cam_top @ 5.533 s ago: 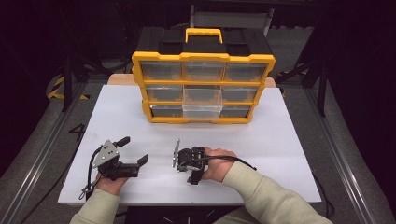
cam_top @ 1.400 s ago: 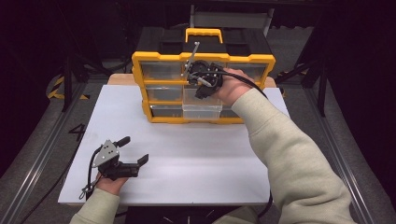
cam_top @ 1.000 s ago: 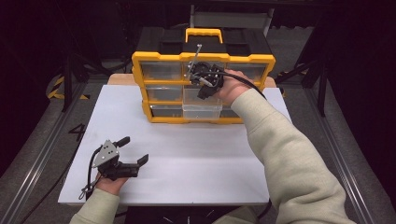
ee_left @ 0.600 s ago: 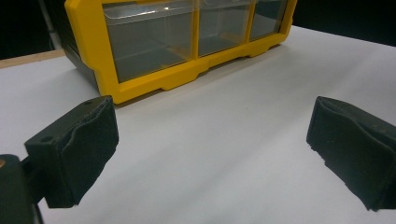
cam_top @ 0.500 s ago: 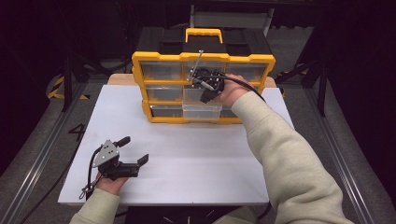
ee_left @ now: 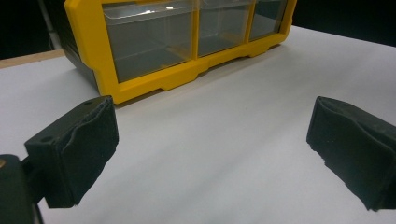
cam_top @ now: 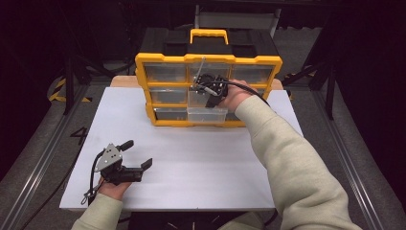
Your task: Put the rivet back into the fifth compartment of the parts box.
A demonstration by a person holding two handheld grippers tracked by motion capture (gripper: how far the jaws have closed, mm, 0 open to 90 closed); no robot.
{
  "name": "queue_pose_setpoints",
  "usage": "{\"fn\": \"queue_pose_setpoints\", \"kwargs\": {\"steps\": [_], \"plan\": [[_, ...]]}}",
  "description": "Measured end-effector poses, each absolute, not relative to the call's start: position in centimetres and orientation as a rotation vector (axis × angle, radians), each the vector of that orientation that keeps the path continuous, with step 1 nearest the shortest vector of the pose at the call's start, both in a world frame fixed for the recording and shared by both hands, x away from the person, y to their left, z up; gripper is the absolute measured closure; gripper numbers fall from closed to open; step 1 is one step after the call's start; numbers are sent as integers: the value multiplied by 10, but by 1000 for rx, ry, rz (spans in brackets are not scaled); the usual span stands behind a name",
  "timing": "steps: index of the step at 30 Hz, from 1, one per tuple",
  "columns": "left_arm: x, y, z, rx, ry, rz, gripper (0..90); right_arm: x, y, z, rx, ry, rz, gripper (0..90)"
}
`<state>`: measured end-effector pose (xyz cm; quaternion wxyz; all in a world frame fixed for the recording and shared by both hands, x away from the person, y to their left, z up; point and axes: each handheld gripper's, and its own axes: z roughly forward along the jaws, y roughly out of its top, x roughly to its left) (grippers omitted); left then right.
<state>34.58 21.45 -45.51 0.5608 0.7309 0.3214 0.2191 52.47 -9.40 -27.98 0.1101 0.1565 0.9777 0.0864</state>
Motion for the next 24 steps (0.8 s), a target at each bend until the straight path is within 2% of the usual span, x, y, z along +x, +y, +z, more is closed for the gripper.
{"fn": "queue_pose_setpoints", "kwargs": {"steps": [5, 7, 11, 20, 22, 24], "plan": [[347, 214, -455, 1726, 756, 515, 31, 525, -95, -280, 458, 2879, 248, 818], [347, 214, -455, 1723, 759, 513, 31, 525, -95, -280, 452, 2873, 253, 761], [347, 214, -455, 1725, 758, 511, 31, 524, -96, -278, 452, 2861, 262, 757], [347, 214, -456, 1736, 759, 502, 31, 501, -115, -243, 444, 2744, 499, 659], [347, 214, -456, 1732, 756, 505, 31, 490, -123, -236, 466, 2698, 607, 600], [347, 213, -455, 1727, 754, 510, 31, 477, -134, -230, 470, 2629, 711, 488]]}}
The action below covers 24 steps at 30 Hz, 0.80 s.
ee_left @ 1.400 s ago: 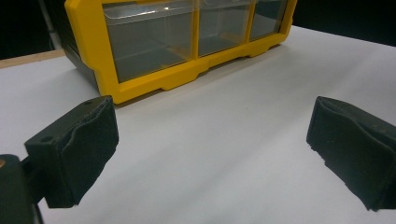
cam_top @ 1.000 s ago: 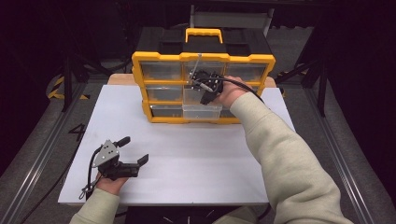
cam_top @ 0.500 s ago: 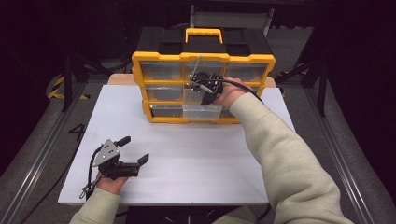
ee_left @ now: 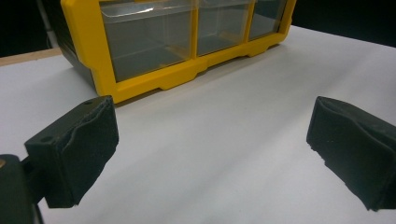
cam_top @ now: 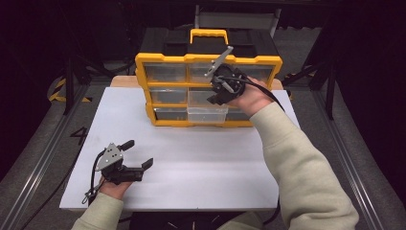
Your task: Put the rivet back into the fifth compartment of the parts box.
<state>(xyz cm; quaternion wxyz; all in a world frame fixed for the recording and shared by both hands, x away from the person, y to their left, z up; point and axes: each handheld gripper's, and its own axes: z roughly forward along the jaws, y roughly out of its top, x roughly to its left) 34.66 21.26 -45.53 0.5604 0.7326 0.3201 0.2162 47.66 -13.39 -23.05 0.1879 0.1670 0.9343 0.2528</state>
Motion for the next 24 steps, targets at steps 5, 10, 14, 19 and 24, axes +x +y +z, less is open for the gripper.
{"fn": "queue_pose_setpoints", "kwargs": {"steps": [5, 10, 14, 19, 24], "plan": [[345, 214, -454, 1722, 751, 511, 31, 449, -169, -230, 523, 2514, 965, 260], [344, 214, -452, 1710, 751, 506, 31, 423, -209, -250, 548, 2354, 1207, 152], [343, 214, -448, 1708, 739, 497, 31, 406, -237, -282, 608, 2241, 1343, 98], [340, 216, -443, 1700, 723, 500, 30, 391, -268, -334, 684, 2160, 1434, 76], [338, 217, -440, 1686, 720, 496, 30, 380, -291, -380, 778, 2103, 1463, 67]]}}
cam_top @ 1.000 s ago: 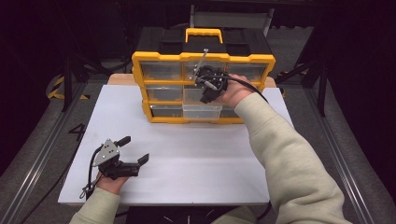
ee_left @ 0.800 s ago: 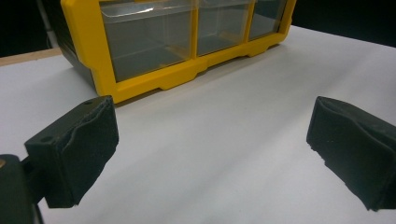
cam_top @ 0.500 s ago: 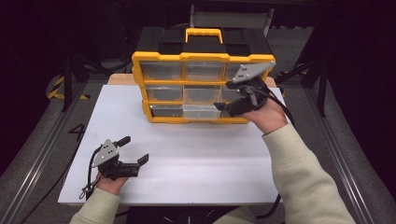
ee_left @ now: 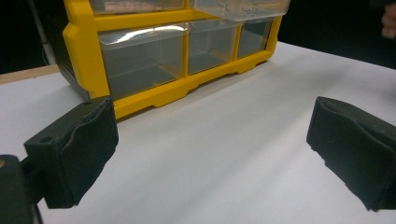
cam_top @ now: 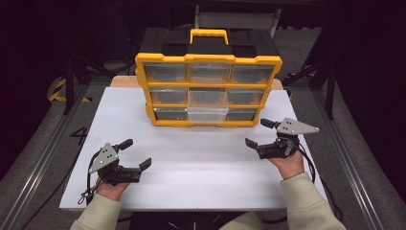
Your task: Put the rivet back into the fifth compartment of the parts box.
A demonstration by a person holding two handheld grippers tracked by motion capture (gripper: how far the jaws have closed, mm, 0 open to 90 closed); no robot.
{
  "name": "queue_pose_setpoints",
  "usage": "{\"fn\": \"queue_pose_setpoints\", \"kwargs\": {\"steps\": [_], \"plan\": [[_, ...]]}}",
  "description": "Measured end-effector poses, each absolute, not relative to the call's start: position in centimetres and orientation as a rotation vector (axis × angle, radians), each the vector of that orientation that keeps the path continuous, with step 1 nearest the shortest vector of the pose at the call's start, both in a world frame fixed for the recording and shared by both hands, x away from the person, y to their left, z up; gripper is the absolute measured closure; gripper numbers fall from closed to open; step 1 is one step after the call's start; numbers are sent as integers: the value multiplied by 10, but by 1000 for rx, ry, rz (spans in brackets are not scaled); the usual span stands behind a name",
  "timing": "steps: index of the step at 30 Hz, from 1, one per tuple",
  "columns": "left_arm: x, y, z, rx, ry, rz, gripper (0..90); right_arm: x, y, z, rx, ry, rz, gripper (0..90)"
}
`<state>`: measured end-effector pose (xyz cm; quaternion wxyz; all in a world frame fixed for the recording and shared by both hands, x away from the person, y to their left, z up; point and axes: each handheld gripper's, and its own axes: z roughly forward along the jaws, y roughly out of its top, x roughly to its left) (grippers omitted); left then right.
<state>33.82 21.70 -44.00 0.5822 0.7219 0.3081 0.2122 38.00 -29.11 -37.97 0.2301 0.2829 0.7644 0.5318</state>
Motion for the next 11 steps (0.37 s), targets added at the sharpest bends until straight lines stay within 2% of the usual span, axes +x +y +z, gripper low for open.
{"fn": "queue_pose_setpoints", "kwargs": {"steps": [6, 11], "plan": [[340, 219, -440, 1673, 720, 492, 29, 370, -306, -424, 821, 2008, 1484, 65], [340, 221, -440, 1664, 708, 494, 28, 372, -306, -429, 855, 1999, 1486, 59]]}}
